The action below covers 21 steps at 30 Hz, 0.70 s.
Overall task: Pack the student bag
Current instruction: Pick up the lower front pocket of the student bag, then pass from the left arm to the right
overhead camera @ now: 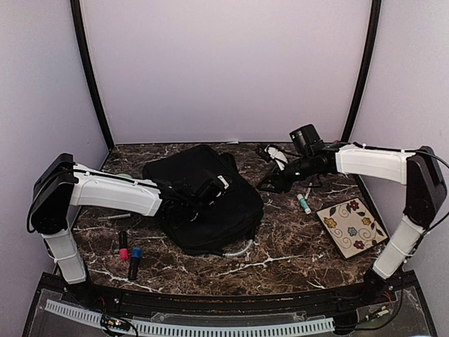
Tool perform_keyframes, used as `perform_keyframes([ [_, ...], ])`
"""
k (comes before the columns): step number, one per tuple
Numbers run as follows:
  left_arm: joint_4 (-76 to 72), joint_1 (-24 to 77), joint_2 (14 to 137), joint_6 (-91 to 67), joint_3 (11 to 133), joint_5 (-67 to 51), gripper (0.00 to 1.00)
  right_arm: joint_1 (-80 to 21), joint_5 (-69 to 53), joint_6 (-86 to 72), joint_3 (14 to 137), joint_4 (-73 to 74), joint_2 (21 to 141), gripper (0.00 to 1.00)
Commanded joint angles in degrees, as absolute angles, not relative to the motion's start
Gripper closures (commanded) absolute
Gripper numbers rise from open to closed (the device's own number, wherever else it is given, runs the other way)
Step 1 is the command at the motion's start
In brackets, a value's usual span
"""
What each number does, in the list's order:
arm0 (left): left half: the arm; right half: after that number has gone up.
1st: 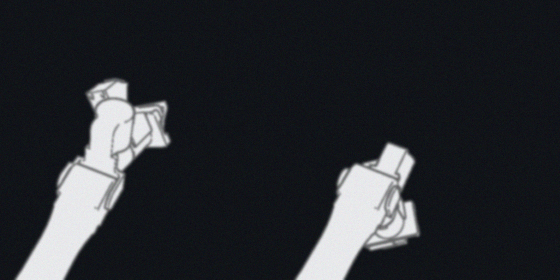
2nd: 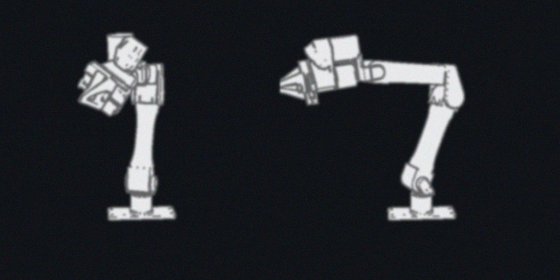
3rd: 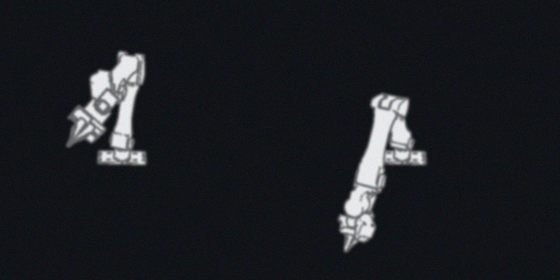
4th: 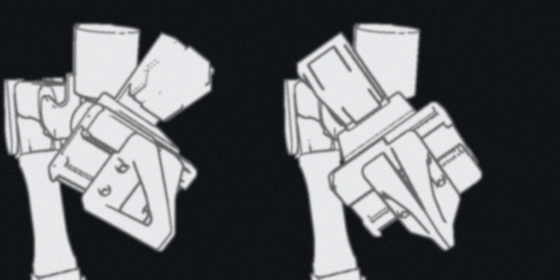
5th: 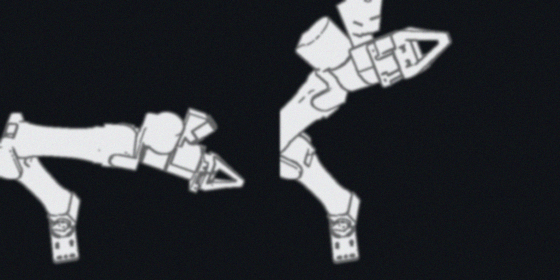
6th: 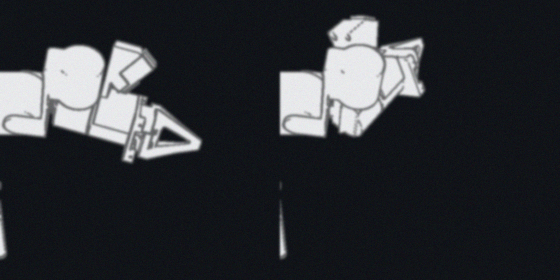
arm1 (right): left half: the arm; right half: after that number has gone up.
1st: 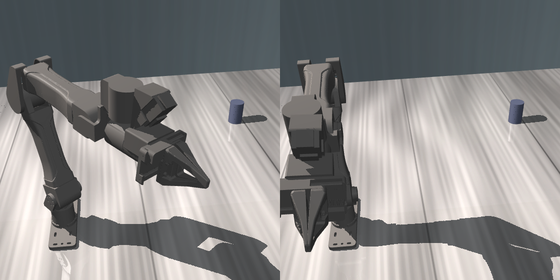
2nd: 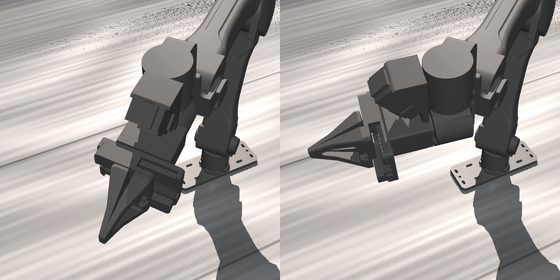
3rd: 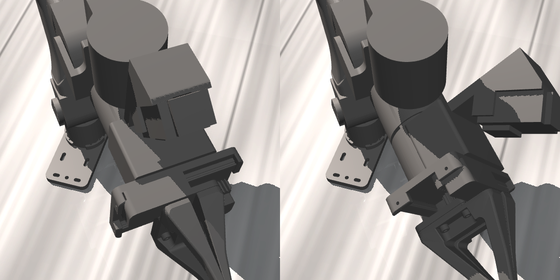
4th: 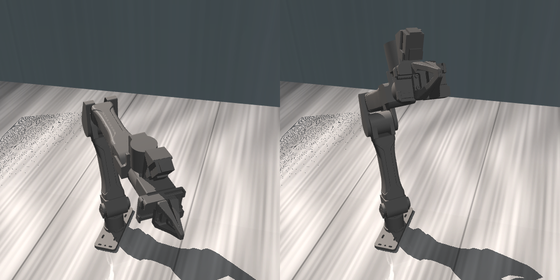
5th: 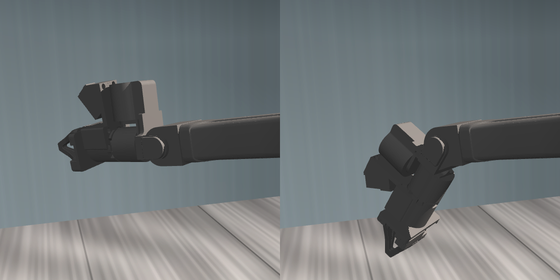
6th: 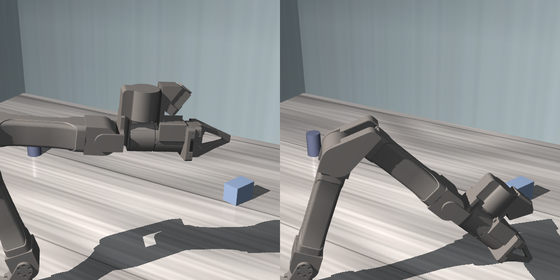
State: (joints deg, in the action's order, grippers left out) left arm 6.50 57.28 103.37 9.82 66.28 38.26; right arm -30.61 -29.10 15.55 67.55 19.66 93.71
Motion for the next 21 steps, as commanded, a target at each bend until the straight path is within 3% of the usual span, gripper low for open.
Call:
perform_keyframes([
  [1,5.7,57.4,97.9,8.8,67.2,38.8,1.00,-34.2,-34.3,8.3,72.0,14.6,101.4,0.61],
  [5,3.0,57.4,93.5,8.0,65.1,36.2,1.00,-36.6,-30.9,5.5,75.1,12.7,106.4,0.60],
  [11,-0.3,57.4,87.9,4.9,62.6,30.4,1.00,-41.0,-18.4,13.5,78.9,9.7,109.6,0.44],
  [21,-2.5,57.4,87.6,3.1,60.7,28.0,1.00,-46.1,-10.1,16.5,82.5,5.4,116.2,0.38],
])
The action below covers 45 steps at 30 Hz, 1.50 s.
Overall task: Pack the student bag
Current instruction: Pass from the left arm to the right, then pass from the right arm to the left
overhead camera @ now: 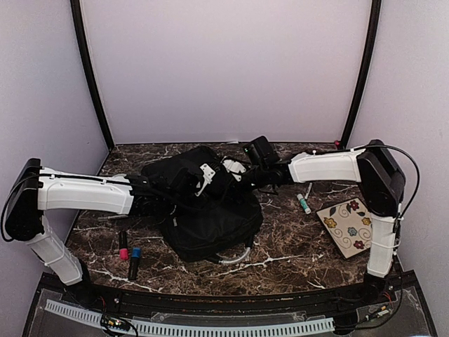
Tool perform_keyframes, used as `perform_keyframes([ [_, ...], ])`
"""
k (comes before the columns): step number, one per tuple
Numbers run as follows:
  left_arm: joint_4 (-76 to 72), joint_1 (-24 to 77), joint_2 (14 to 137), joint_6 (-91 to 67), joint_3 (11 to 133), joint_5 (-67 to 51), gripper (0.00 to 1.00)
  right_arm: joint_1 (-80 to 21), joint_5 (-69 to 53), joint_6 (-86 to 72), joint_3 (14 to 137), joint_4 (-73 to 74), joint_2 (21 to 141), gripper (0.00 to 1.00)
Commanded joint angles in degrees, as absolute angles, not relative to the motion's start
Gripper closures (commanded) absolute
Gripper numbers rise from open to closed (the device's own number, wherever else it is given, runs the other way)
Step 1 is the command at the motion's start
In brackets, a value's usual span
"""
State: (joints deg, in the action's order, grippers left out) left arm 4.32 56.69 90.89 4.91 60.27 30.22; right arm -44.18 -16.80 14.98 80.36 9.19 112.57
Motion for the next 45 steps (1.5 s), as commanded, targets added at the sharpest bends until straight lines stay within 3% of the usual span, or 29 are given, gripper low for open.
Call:
perform_keyframes([
  [1,-2.6,57.4,87.5,3.1,60.7,27.9,1.00,-46.2,-8.8,15.7,82.2,3.9,116.6,0.38],
  [6,-4.1,57.4,86.4,3.4,58.1,28.8,1.00,-46.1,-7.6,12.7,81.1,-0.5,114.4,0.47],
  [12,-6.7,57.4,86.4,4.4,53.3,28.2,0.99,-45.8,-8.8,10.2,80.8,-2.6,110.6,0.71],
  [15,-6.7,57.4,87.7,4.2,52.7,28.2,0.78,-45.3,-9.8,9.5,81.8,-2.0,111.3,0.82],
  [18,-6.9,57.4,89.5,5.2,52.7,28.3,0.56,-45.0,-11.2,8.3,82.3,-1.8,111.7,0.85],
  [21,-7.0,57.4,92.4,7.1,53.6,31.1,0.47,-44.8,-12.9,7.8,82.1,-1.6,111.3,0.86],
  [25,-6.3,57.4,97.5,9.8,56.7,31.9,0.44,-44.6,-15.5,6.5,82.6,-1.2,111.1,0.86],
  [30,-6.3,57.4,104.2,11.5,60.8,44.7,0.46,-44.3,-19.1,5.3,82.8,-0.5,111.4,0.85],
  [33,-9.2,57.5,105.5,14.5,60.7,51.0,0.52,-44.1,-20.5,4.5,82.5,-0.1,111.4,0.83],
  [39,-11.4,59.5,97.1,17.3,59.5,48.2,0.63,-43.1,-22.7,4.7,82.1,3.6,110.7,0.55],
  [45,-9.3,57.9,90.7,18.5,59.9,42.9,0.64,-43.0,-24.6,6.6,81.8,11.5,109.9,0.49],
])
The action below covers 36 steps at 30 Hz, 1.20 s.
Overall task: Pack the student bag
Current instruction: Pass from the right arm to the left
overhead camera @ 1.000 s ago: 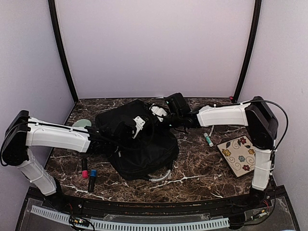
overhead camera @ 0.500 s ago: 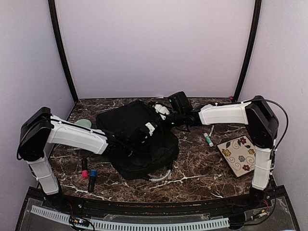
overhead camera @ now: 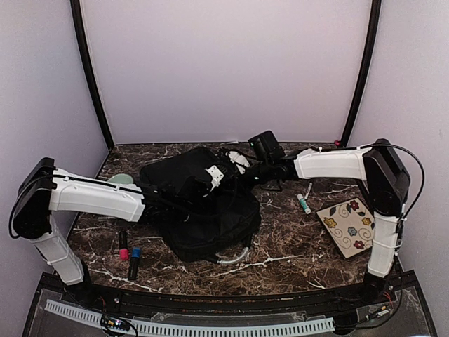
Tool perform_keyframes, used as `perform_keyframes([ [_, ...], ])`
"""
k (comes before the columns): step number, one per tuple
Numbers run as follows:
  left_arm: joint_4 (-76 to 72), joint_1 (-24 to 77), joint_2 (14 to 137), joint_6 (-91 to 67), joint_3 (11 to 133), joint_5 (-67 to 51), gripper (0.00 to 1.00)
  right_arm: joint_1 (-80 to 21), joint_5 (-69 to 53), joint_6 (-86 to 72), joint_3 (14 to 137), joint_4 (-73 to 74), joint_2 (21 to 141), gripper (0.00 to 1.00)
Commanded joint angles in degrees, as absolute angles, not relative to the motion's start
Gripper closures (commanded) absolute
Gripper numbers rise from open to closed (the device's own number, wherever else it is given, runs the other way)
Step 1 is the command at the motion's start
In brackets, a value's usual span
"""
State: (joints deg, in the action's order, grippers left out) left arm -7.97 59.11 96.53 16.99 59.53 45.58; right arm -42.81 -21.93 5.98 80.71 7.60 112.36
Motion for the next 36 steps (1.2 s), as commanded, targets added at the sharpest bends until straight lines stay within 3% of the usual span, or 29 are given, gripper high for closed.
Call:
perform_keyframes([
  [1,-8.0,57.1,90.5,18.2,60.2,41.3,0.65,-43.0,-25.1,6.6,81.6,12.8,110.2,0.49],
  [12,4.5,54.9,96.3,13.1,65.6,29.9,0.76,-42.8,-16.1,5.6,81.1,16.0,111.9,0.42],
  [19,7.4,54.4,97.7,12.2,67.4,28.0,1.00,-42.7,-24.9,14.8,82.2,24.0,100.6,0.45],
  [24,5.3,54.0,96.6,12.7,67.0,26.4,1.00,-42.7,-33.4,11.5,72.6,18.1,97.9,0.52],
  [29,0.4,53.0,93.3,10.7,64.9,21.0,1.00,-42.8,-41.3,7.5,72.9,16.0,103.9,0.69],
  [33,-1.3,52.3,92.4,9.8,64.6,19.2,1.00,-43.0,-40.9,5.0,73.8,12.3,108.1,0.72],
  [36,0.0,52.3,92.6,6.9,67.4,19.9,1.00,-42.9,-33.8,4.0,76.1,12.7,112.1,0.72],
])
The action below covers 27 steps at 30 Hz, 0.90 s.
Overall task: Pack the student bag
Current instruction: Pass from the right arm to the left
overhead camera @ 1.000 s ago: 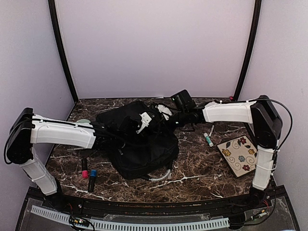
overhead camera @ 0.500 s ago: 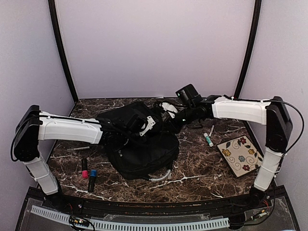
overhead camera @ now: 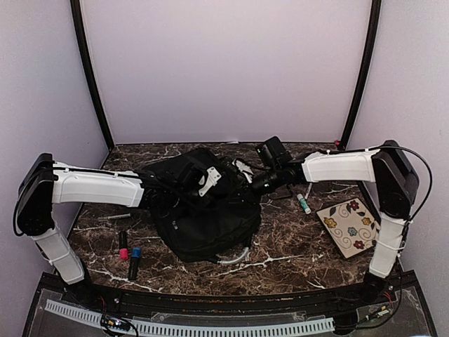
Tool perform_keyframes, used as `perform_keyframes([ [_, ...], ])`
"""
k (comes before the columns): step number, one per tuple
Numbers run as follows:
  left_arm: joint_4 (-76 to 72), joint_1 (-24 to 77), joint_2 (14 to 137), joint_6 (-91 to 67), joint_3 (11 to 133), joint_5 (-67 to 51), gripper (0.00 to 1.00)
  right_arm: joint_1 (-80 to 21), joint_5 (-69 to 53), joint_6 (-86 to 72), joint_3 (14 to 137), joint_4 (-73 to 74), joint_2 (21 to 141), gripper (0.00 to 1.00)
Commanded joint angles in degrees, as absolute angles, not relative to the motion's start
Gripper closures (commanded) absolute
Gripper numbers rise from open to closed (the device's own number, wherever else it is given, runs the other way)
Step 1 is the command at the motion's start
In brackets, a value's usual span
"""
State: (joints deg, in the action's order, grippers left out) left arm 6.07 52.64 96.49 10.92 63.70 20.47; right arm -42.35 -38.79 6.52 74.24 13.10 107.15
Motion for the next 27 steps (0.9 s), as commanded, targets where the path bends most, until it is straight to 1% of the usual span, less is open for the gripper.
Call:
perform_keyframes([
  [1,-0.1,52.3,92.7,6.6,68.0,19.8,1.00,-42.5,-31.2,2.9,76.6,12.7,113.3,0.72],
  [5,-1.0,52.3,93.2,5.4,68.8,20.5,1.00,-40.1,-25.7,-0.2,79.9,16.2,118.0,0.67],
  [8,-3.7,52.2,92.8,5.1,66.5,20.0,1.00,-39.4,-24.9,0.9,79.1,17.4,117.1,0.66],
  [11,-5.3,52.2,92.4,4.5,64.4,19.4,1.00,-38.3,-30.0,4.6,78.1,19.1,112.5,0.64],
  [14,-6.0,52.2,92.5,4.1,64.1,17.9,1.00,-37.0,-35.9,10.5,77.3,22.4,104.8,0.59],
  [16,-5.9,52.2,92.9,3.9,64.4,16.6,1.00,-36.3,-36.4,14.5,76.8,25.5,100.4,0.55],
  [18,-5.7,52.2,93.3,3.7,64.7,15.6,1.00,-35.4,-32.1,16.6,75.6,27.6,96.9,0.54],
  [22,-5.5,52.2,93.5,3.4,64.8,14.6,1.00,-29.7,-22.3,18.2,70.5,29.0,92.5,0.53],
  [27,-5.4,52.2,93.0,3.6,64.8,14.6,1.00,-24.3,-11.5,19.3,68.3,34.6,93.9,0.53],
])
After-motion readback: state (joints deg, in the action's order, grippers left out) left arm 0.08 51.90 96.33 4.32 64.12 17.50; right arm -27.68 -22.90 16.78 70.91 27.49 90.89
